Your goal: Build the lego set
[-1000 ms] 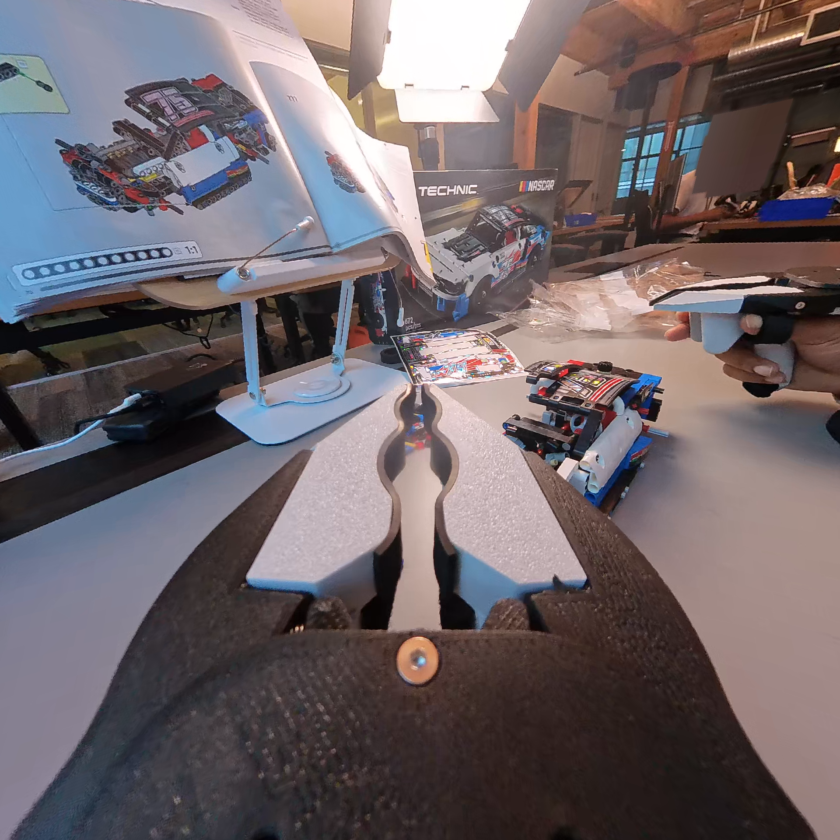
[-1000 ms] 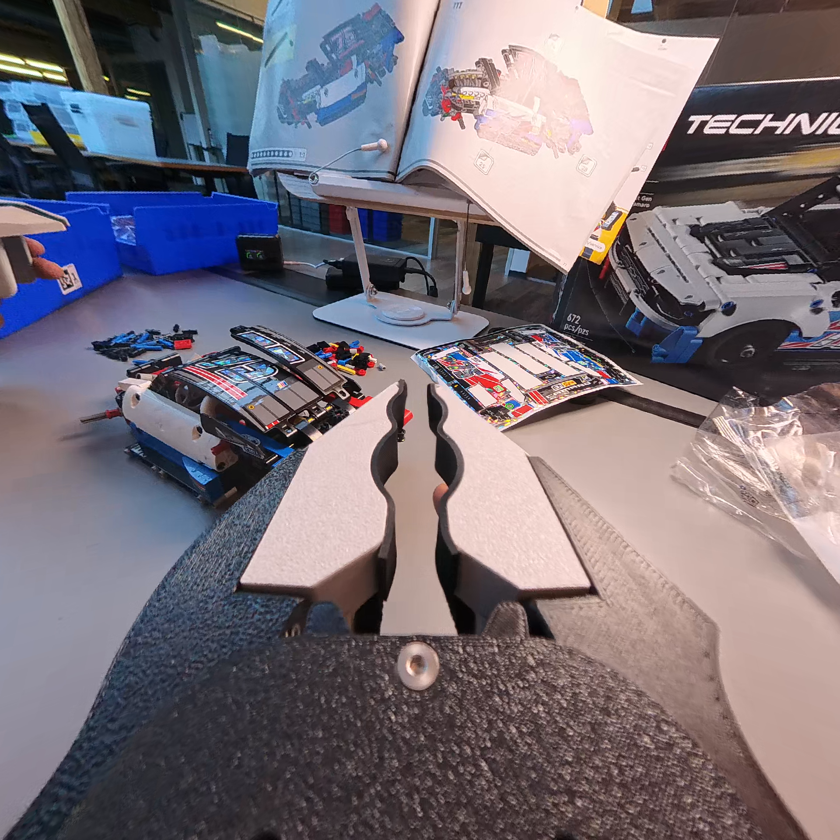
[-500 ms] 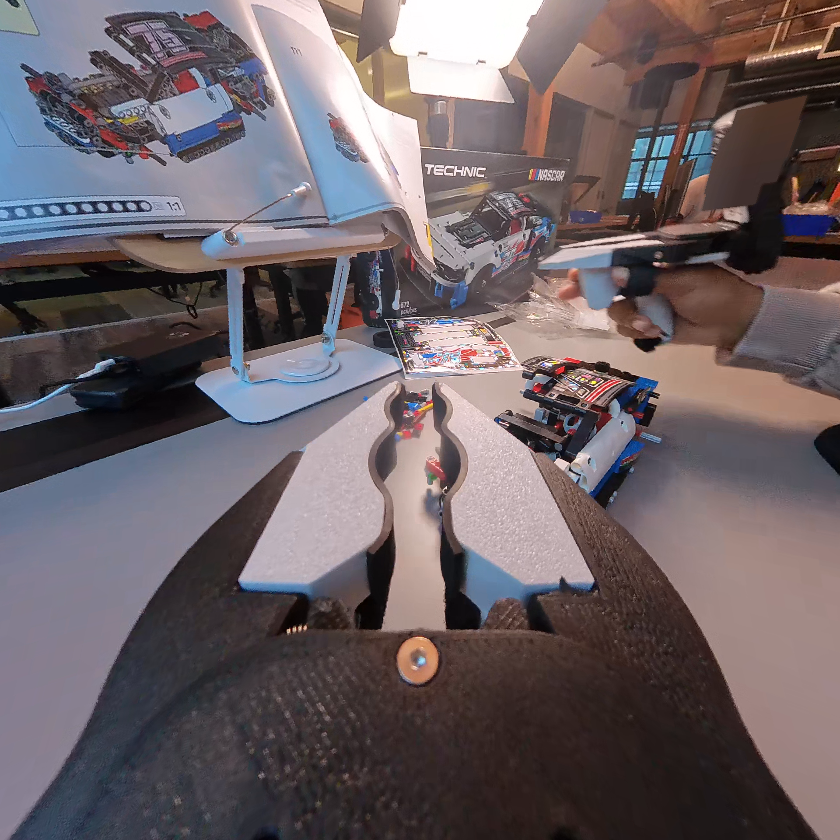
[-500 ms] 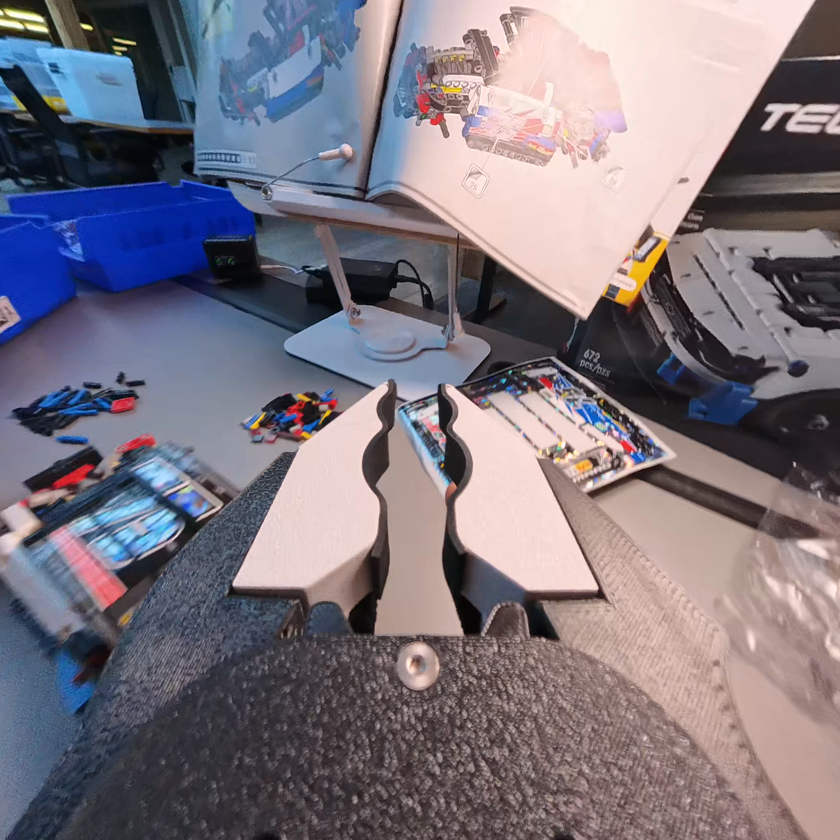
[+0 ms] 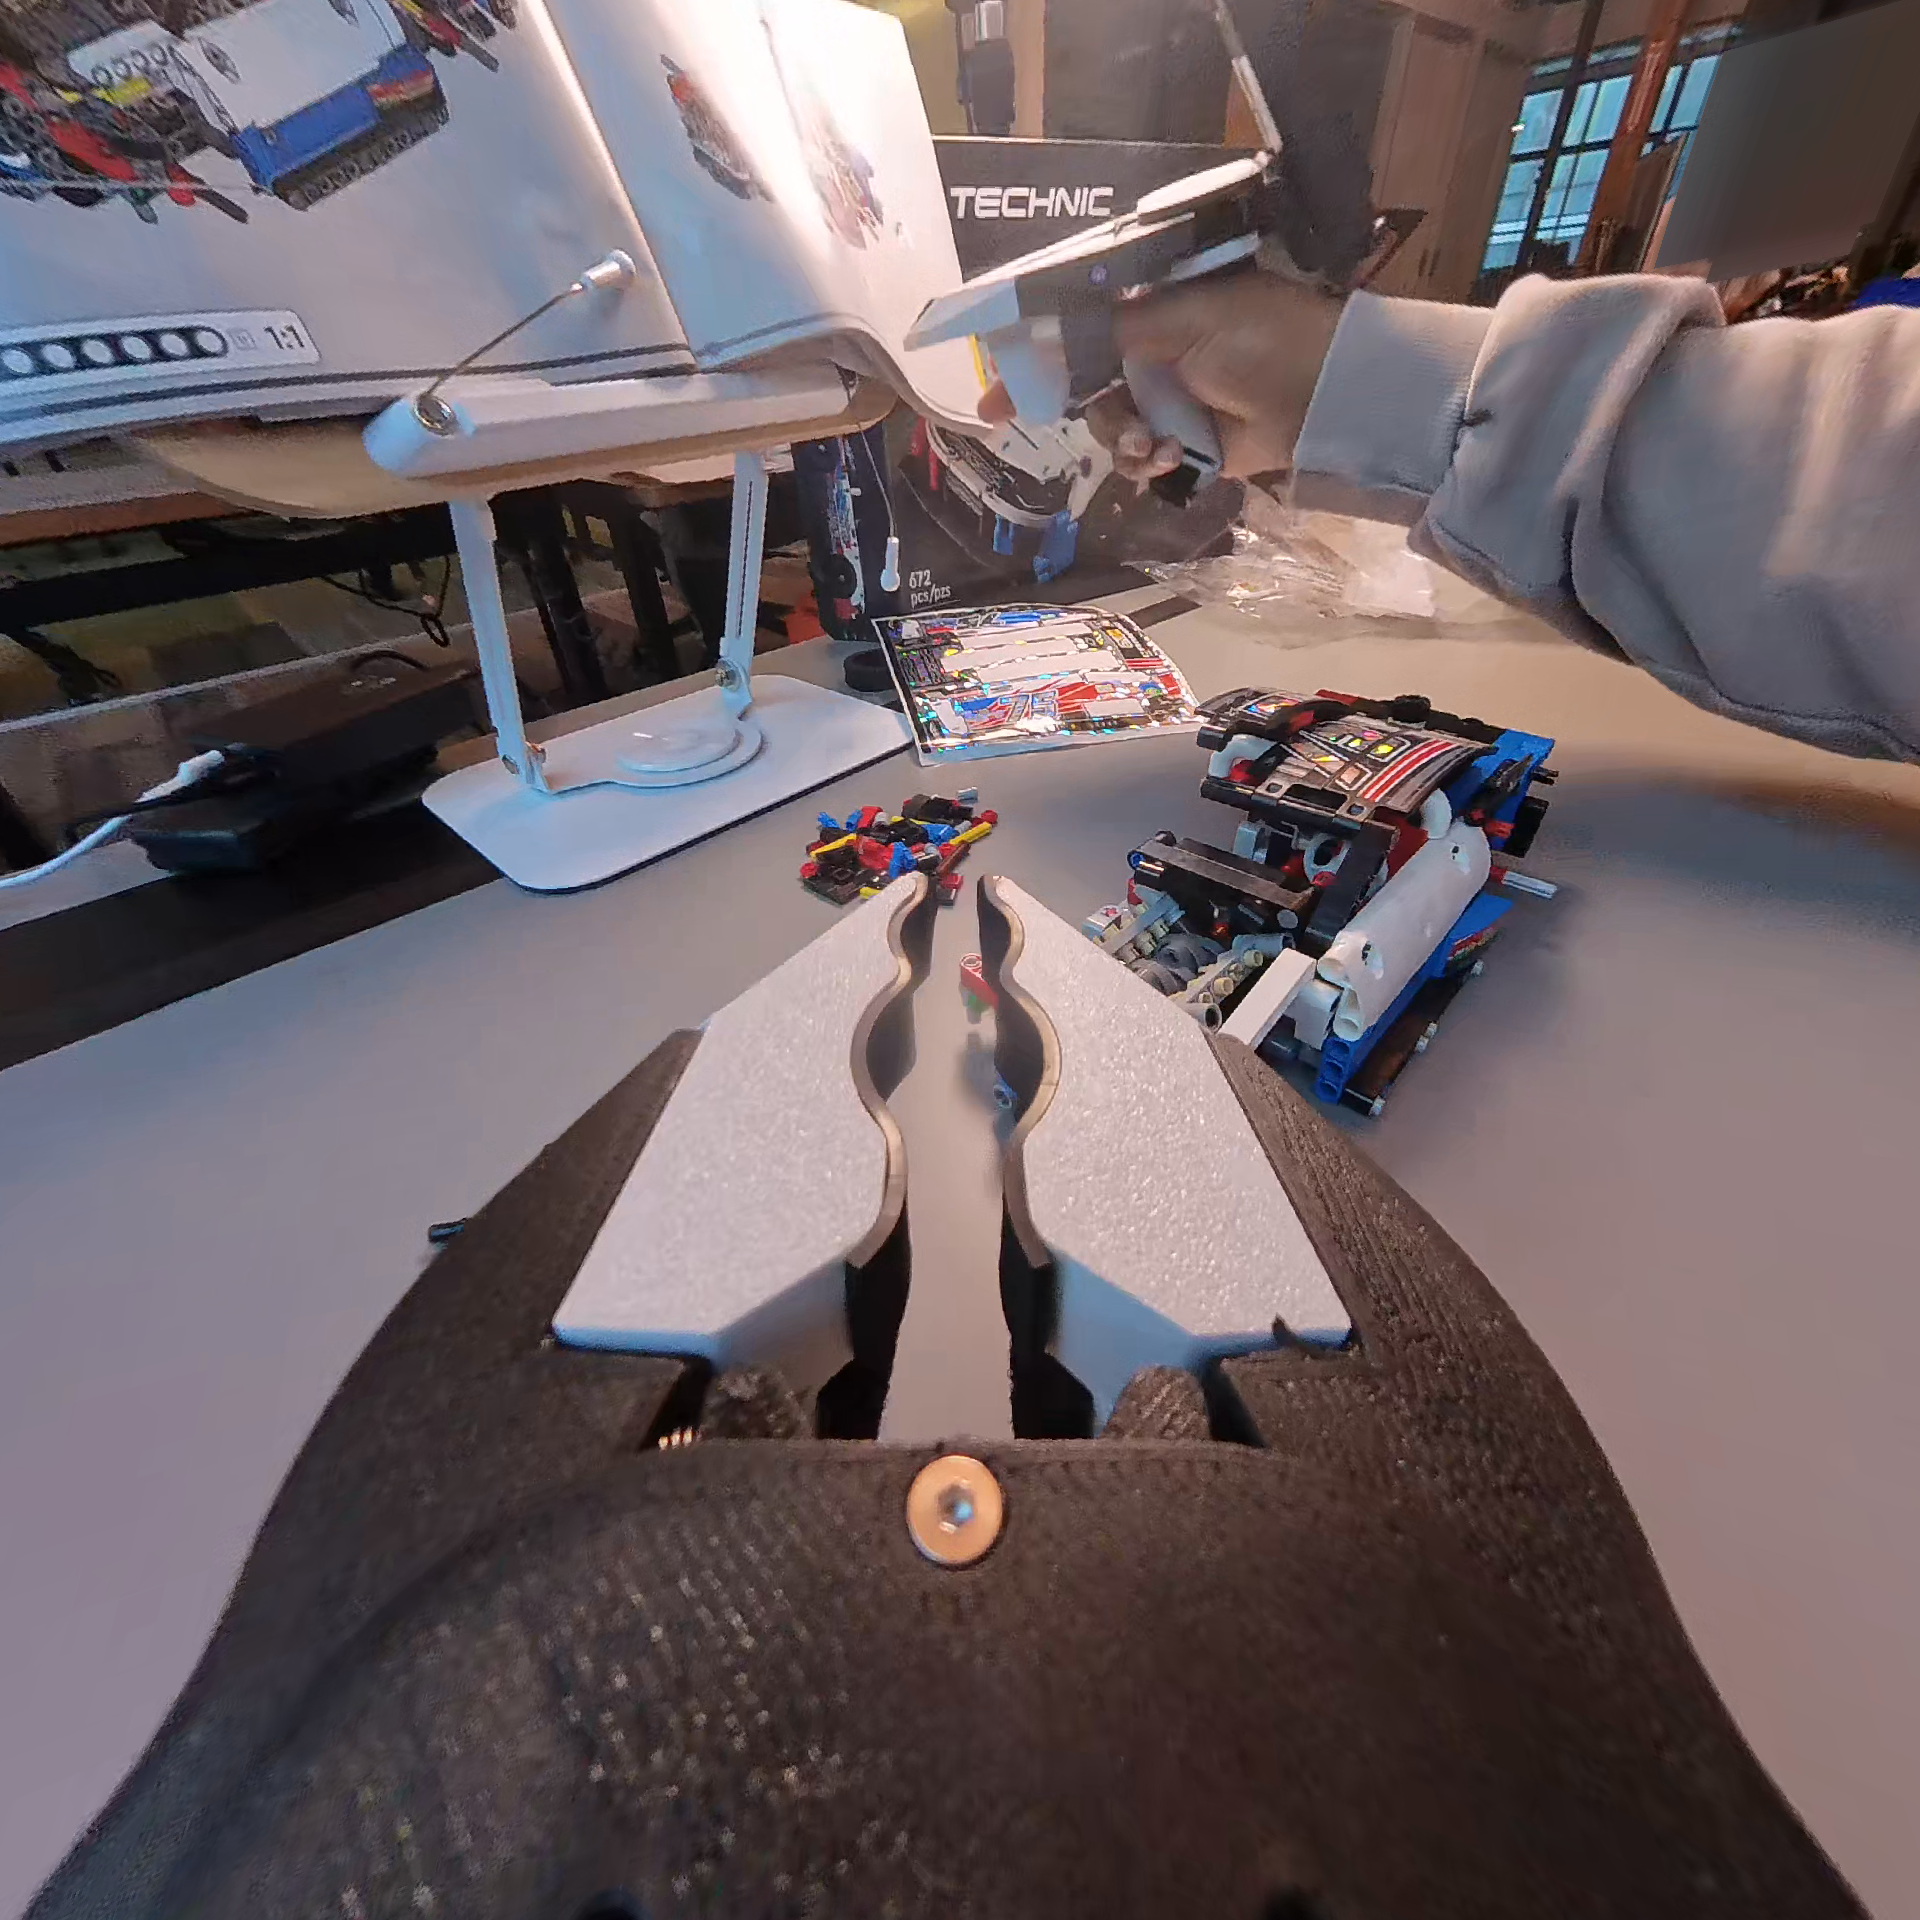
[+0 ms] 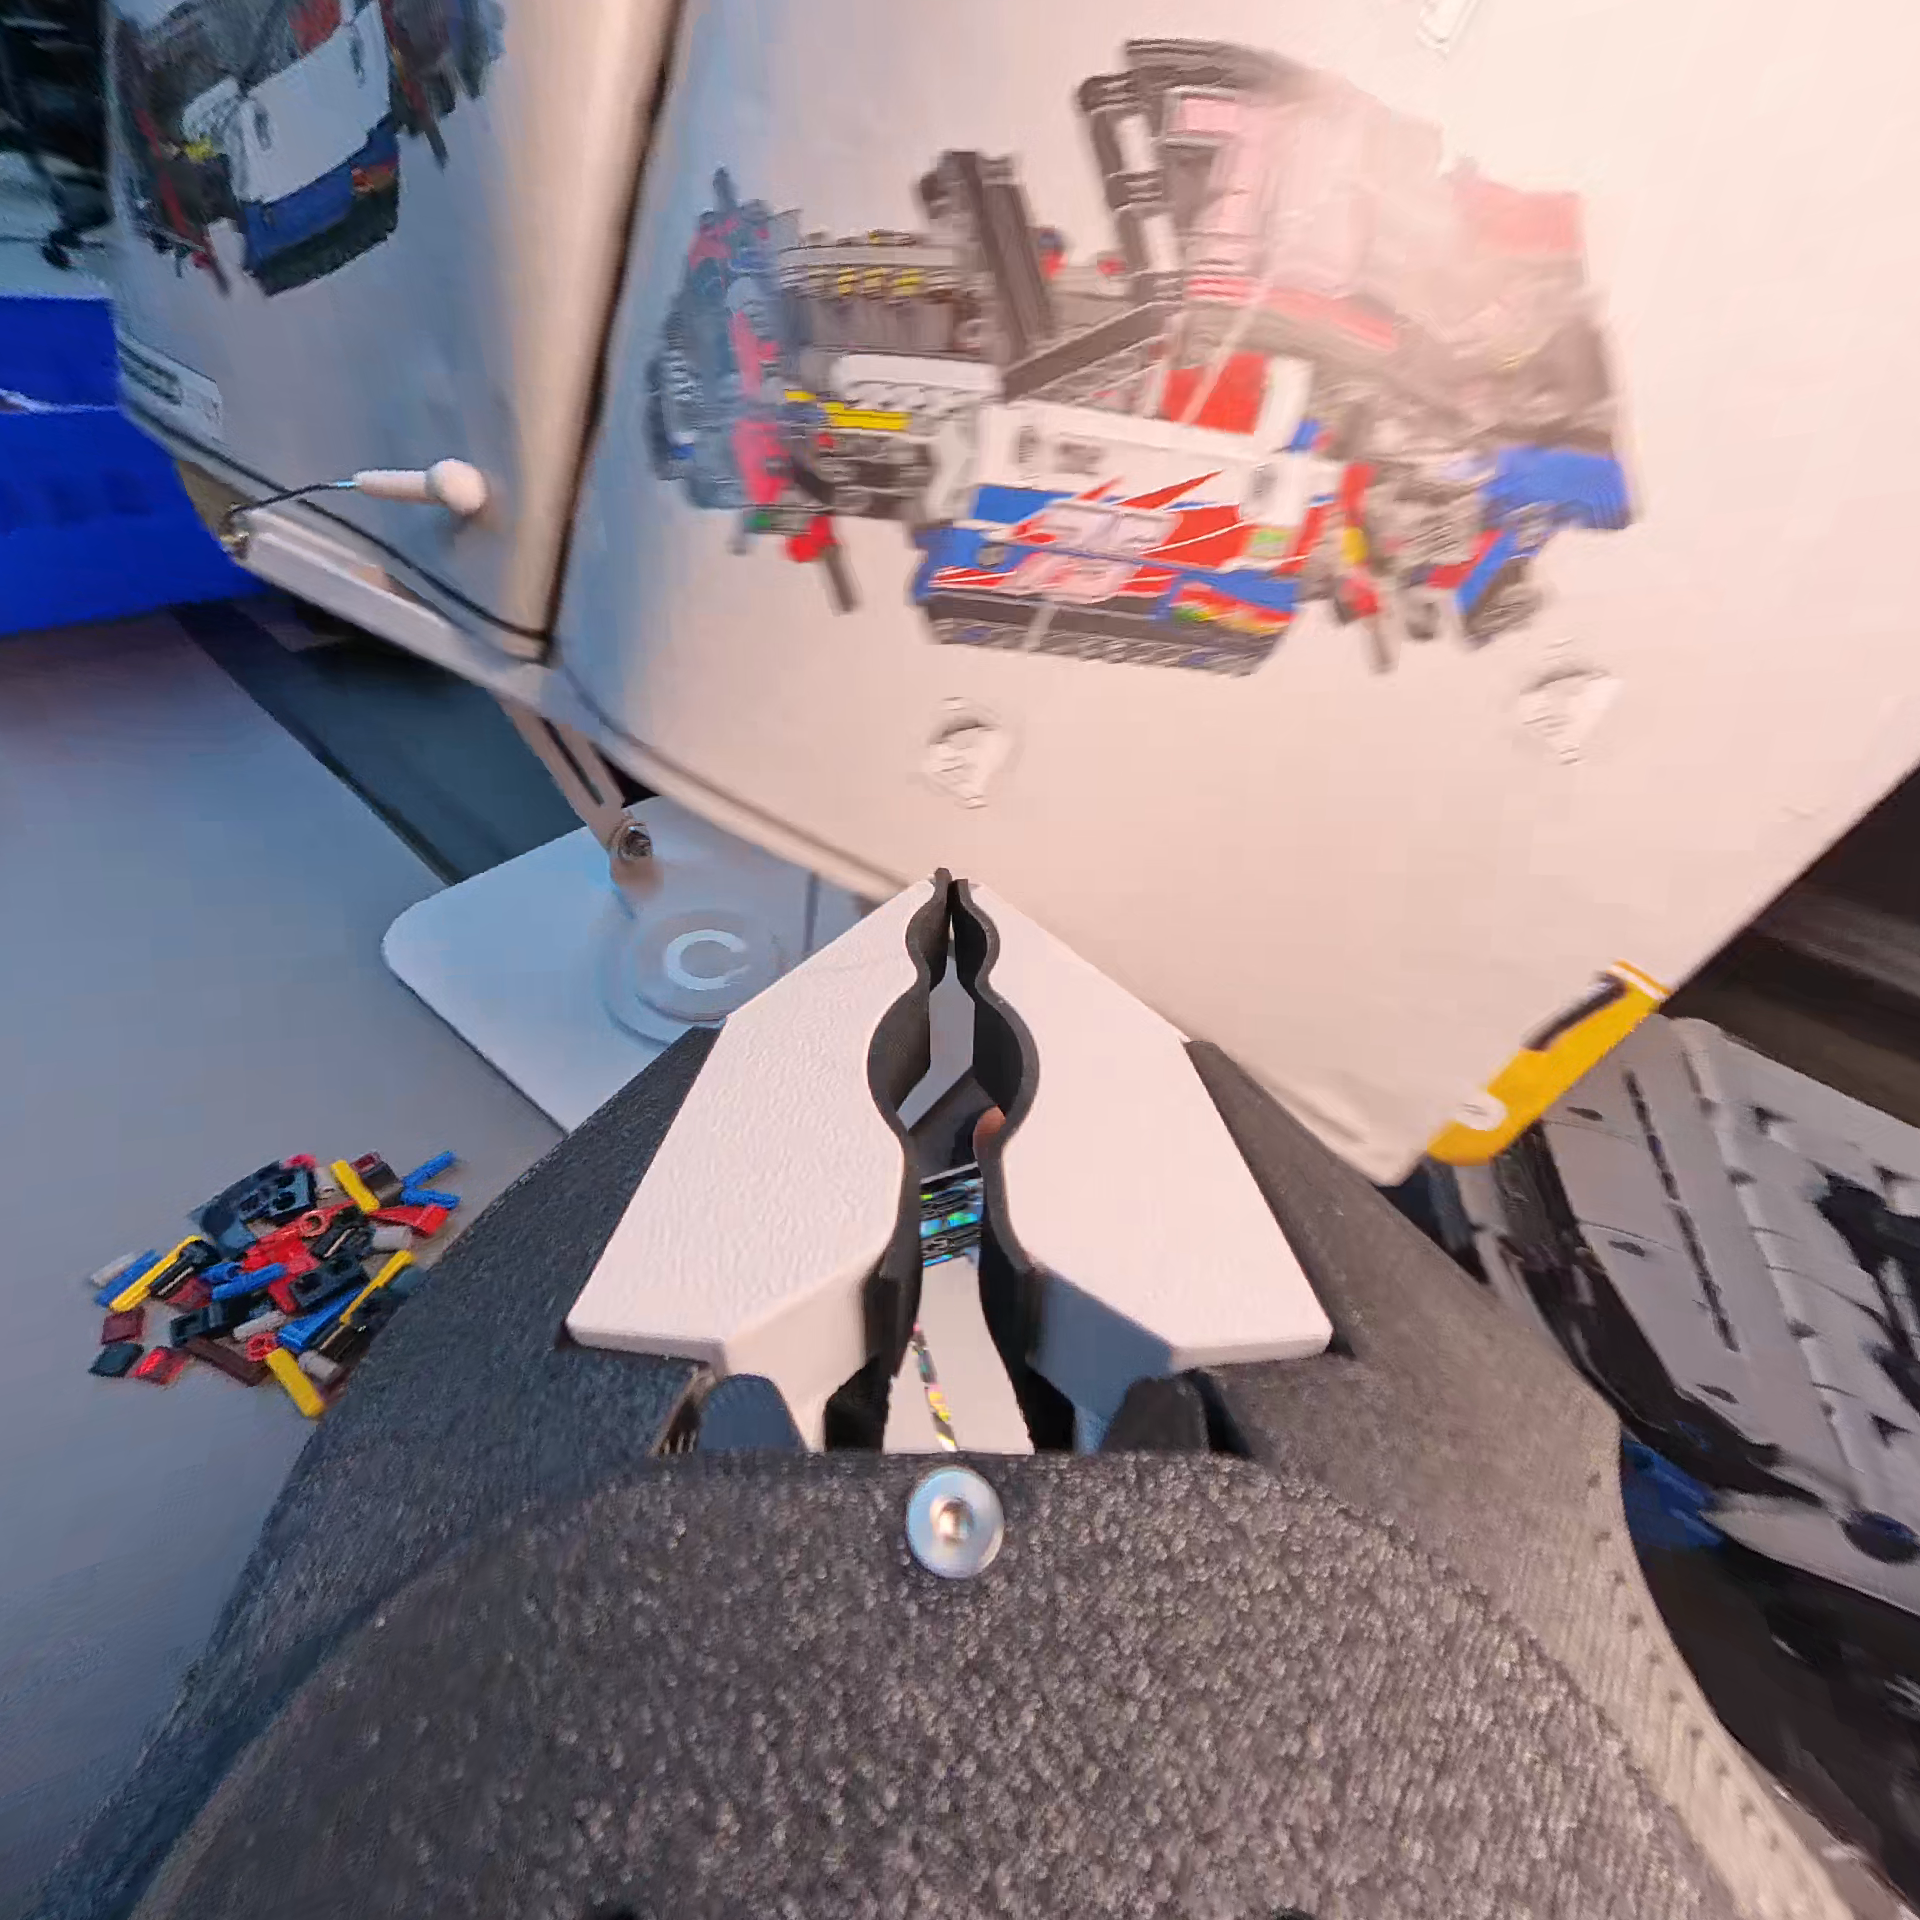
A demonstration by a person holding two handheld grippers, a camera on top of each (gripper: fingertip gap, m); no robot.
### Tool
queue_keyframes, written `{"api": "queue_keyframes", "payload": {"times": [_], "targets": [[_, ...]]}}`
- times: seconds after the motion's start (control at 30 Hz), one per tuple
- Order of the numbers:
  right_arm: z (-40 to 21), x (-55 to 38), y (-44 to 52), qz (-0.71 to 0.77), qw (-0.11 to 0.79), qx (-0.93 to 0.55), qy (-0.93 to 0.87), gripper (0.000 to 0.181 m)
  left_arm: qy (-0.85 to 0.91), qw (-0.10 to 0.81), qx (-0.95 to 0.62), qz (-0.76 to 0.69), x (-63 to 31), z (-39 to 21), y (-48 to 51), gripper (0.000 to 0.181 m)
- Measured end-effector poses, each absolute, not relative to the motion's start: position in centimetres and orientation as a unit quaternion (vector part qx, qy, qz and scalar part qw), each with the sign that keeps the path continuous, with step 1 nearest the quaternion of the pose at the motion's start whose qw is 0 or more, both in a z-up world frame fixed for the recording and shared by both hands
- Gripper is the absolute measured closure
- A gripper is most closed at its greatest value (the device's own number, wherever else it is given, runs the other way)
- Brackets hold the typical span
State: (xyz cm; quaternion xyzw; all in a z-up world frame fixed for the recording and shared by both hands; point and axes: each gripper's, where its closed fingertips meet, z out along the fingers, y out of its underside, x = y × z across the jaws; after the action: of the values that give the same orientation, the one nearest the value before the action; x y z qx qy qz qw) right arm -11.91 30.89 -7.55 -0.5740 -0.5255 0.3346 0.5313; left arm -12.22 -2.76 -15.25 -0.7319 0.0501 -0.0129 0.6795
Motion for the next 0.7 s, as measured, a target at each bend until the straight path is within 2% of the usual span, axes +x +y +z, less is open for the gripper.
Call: {"api": "queue_keyframes", "payload": {"times": [0.07, 0.13, 0.27, 0.4, 0.57, 0.67, 0.7], "targets": [[-6.5, -10.7, 33.8, 0.312, 0.546, -0.598, -0.497, 0.181, 0.059, 0.674, -0.736, -0.017, -11.8, -15.6, -2.2, 0.175], [-6.8, -10.4, 35.8, 0.319, 0.524, -0.63, -0.476, 0.181, 0.064, 0.671, -0.739, -0.023, -11.5, -15.8, -1.4, 0.175], [-8.2, -10.7, 37.8, 0.306, 0.517, -0.64, -0.479, 0.167, 0.078, 0.669, -0.739, -0.011, -11.4, -15.2, 0.2, 0.172], [-7.7, -9.2, 38.7, 0.383, 0.509, -0.645, -0.422, 0.124, 0.066, 0.69, -0.72, -0.011, -11.8, -12.7, 0.9, 0.17], [-10.7, -8.5, 39.6, 0.491, 0.406, -0.684, -0.355, 0.075, 0.054, 0.692, -0.72, -0.024, -12.2, -12.7, 1.2, 0.17], [-12.7, -9.7, 39.0, 0.504, 0.364, -0.695, -0.361, 0.072, 0.055, 0.684, -0.727, -0.03, -11.9, -13.4, 1.4, 0.17], [-13.2, -10.1, 38.9, 0.498, 0.354, -0.701, -0.368, 0.083, 0.056, 0.682, -0.729, -0.029, -11.8, -13.7, 1.4, 0.17]]}}
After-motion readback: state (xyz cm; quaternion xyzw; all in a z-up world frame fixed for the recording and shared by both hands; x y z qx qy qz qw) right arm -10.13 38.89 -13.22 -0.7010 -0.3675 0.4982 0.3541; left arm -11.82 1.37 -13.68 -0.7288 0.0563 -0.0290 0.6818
